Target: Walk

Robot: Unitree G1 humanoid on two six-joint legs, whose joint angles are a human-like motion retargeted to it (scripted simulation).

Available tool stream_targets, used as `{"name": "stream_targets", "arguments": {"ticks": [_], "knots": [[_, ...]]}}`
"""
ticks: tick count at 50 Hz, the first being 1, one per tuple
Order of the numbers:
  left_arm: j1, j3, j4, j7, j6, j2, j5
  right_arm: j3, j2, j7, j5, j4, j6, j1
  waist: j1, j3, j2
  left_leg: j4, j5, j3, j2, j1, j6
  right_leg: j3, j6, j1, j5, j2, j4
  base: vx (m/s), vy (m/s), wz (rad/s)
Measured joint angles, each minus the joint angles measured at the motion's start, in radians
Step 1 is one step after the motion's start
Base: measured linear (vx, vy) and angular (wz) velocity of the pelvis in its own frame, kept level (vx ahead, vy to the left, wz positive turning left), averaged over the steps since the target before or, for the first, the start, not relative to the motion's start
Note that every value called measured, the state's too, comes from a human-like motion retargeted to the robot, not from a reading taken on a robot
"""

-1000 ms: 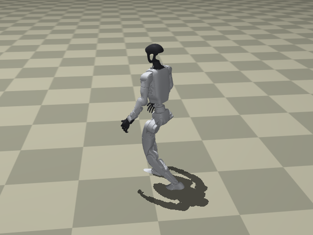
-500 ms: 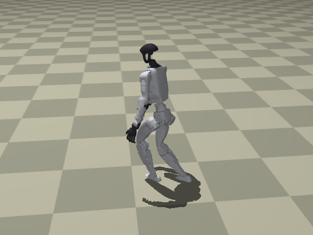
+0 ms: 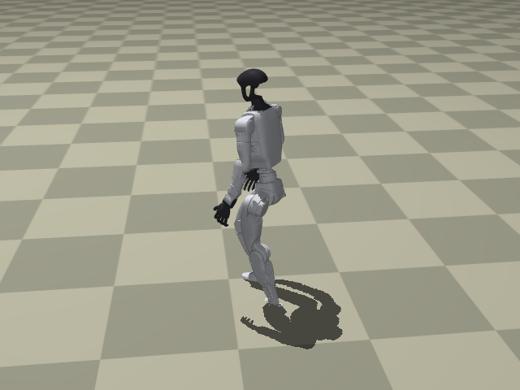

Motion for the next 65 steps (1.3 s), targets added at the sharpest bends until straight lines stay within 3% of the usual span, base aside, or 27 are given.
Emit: {"name": "stream_targets", "arguments": {"ticks": [3,5,9,13,20,22,27,33,38,48,50,65], "knots": [[-0.018,-0.024,-0.031,0.019,-0.022,0.001,0.006,-0.013,0.006,-0.007,0.02,0.02,-0.001,0.016,-0.003,-0.023,0.017,-0.047,0.022,0.002,0.021,-0.002,-0.015,0.02,0.041,-0.063,0.005,0.048,-0.234,0.07,-0.05,-0.09],[-0.001,-0.04,-0.042,0.041,-0.035,-0.022,0.017,-0.012,0.031,-0.022,0.025,0.039,-0.005,0.046,0.028,-0.078,0.009,-0.064,0.065,0.048,0.023,-0.062,-0.022,0.045,0.047,-0.144,0.032,0.077,-0.343,-0.04,-0.06,-0.38],[-0.034,-0.042,-0.039,0.055,-0.033,0.009,0.021,-0.016,0.024,-0.02,0.031,0.052,0.001,0.028,0.014,-0.088,0.039,-0.014,0.02,0.023,0.06,-0.078,-0.03,-0.008,0.039,-0.134,0.008,0.079,-0.417,0.03,-0.06,0.03],[-0.049,-0.035,-0.013,0.052,-0.021,0.004,0.013,-0.001,0.037,-0.016,0.02,0.075,0.008,0.016,0.02,-0.078,0.052,0.1,-0.027,0.025,0.09,-0.118,-0.029,-0.046,0.016,-0.087,0.001,0.075,-0.353,-0.03,-0.04,-0.08],[-0.018,0.002,0.066,0.017,0.0,-0.002,-0.022,0.043,0.052,0.003,0.001,0.065,-0.004,0.01,0.017,-0.021,0.028,0.332,-0.121,0.04,0.085,-0.17,-0.018,-0.085,-0.025,0.068,-0.034,0.015,0.016,-0.07,-0.02,-0.03],[-0.028,0.023,0.087,0.0,0.001,0.003,-0.027,0.053,0.046,0.012,-0.001,0.048,-0.008,-0.004,0.02,0.028,0.01,0.262,-0.094,0.031,0.072,-0.085,-0.015,-0.073,-0.02,0.165,-0.042,0.0,0.081,-0.06,0.0,-0.02],[-0.017,0.033,0.099,-0.018,0.001,0.009,-0.019,0.071,0.045,0.014,-0.016,0.021,-0.015,0.003,0.025,0.033,-0.044,0.228,-0.057,0.035,0.021,-0.072,0.003,-0.023,0.018,0.278,-0.038,-0.023,0.16,-0.07,0.0,0.09],[-0.018,0.025,0.106,-0.021,-0.004,0.019,0.003,0.096,0.044,0.014,-0.042,0.01,-0.016,-0.004,0.038,0.027,-0.072,0.146,-0.022,0.042,-0.002,-0.046,0.013,0.005,0.032,0.36,-0.098,-0.029,0.059,0.0,0.0,0.0],[-0.033,0.016,0.121,-0.015,-0.012,0.019,0.005,0.114,0.043,0.015,-0.052,0.025,-0.014,-0.031,0.052,0.017,-0.047,0.074,0.002,0.049,0.031,-0.035,0.002,-0.025,0.012,0.375,-0.115,-0.018,-0.064,0.0,0.01,-0.21],[-0.05,-0.022,0.08,0.0,-0.033,0.006,-0.003,0.127,0.048,0.006,-0.031,0.046,-0.018,-0.047,0.023,0.014,-0.019,0.086,0.005,0.081,0.036,-0.08,-0.015,-0.049,0.001,0.279,-0.132,-0.038,-0.099,0.0,0.01,-0.13],[-0.061,-0.029,0.062,0.0,-0.035,0.007,-0.002,0.123,0.039,0.01,-0.019,0.051,-0.017,-0.061,0.034,-0.008,0.021,-0.042,0.05,0.067,0.08,-0.045,-0.023,-0.065,-0.008,0.251,-0.116,0.005,-0.173,0.04,0.01,-0.39],[-0.034,-0.086,-0.021,-0.036,-0.045,0.013,0.048,0.087,0.042,0.036,-0.008,0.12,0.008,-0.023,0.025,-0.034,0.022,-0.161,0.099,0.086,0.061,-0.009,-0.01,-0.074,0.0,0.207,-0.119,-0.018,-0.259,0.0,0.0,-0.04]]}}
